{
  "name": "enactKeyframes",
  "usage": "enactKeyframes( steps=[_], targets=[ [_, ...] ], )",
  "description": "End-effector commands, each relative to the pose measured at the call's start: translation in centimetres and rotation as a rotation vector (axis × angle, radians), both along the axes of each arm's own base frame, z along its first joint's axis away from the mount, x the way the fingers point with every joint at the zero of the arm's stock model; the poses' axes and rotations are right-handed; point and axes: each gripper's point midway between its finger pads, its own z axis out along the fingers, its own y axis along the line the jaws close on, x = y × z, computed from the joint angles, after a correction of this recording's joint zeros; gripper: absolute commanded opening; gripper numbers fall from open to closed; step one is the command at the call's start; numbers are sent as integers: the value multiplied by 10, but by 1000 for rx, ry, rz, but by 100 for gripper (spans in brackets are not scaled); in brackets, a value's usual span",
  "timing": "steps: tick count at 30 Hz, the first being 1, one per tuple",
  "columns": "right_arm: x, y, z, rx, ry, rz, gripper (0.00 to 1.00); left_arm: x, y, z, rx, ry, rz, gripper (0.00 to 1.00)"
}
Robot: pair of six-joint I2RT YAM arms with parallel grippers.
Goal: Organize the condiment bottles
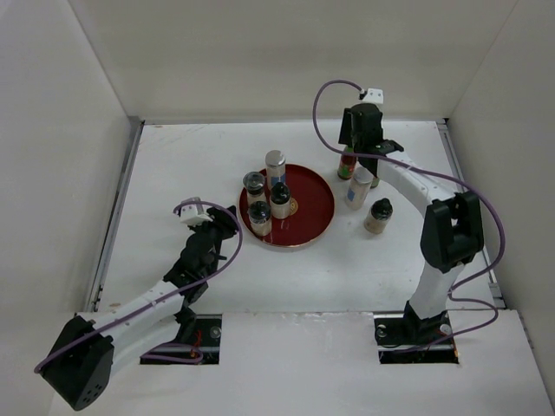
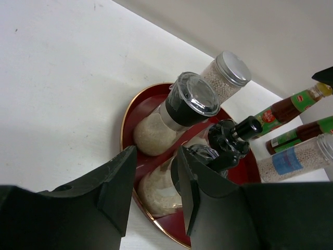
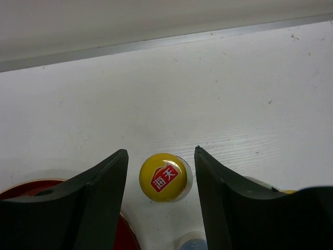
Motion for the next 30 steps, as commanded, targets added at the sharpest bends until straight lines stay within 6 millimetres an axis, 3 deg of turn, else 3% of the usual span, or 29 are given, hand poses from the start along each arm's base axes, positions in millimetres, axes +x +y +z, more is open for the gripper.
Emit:
enactKeyframes(
  steps=[1, 9, 15, 18, 24, 28, 30],
  targets=[
    [8, 5, 17, 14, -43, 13, 60, 3, -3, 12, -47, -40, -12, 35],
    [7, 2, 2, 2, -12, -1, 54, 5, -1, 8, -51, -31, -6, 35],
    [3, 1, -2, 5, 0, -6, 55, 6, 0, 7, -54, -28, -4, 35],
    [5, 3, -2, 7, 2, -2, 47, 7, 0, 5, -48, -19, -5, 36],
    [4, 3, -8, 10, 18, -6, 52, 6, 3, 8, -57, -31, 2, 36],
    [4, 4, -6, 13, 20, 4, 38, 6, 3, 9, -61, -31, -4, 36],
    [4, 3, 7, 18, -16, -1, 35, 6, 4, 7, -61, -29, 2, 36]
  ],
)
